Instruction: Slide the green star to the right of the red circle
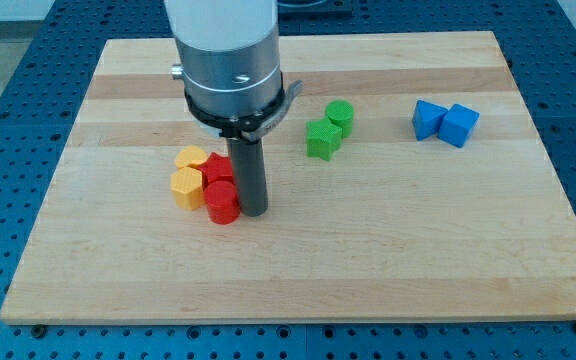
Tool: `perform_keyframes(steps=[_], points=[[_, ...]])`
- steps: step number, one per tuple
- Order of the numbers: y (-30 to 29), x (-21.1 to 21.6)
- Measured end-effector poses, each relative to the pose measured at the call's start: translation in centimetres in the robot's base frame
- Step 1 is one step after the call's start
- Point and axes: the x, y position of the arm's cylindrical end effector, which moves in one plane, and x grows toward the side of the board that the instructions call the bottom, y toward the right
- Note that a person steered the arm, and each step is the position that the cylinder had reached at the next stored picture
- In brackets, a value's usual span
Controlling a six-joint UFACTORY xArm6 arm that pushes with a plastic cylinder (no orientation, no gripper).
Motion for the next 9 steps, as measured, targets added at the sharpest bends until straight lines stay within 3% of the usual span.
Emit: perform_keyframes(steps=[2,4,9], points=[[-0.7,0.0],[6.9,-0.1],[15.0,-9.4]])
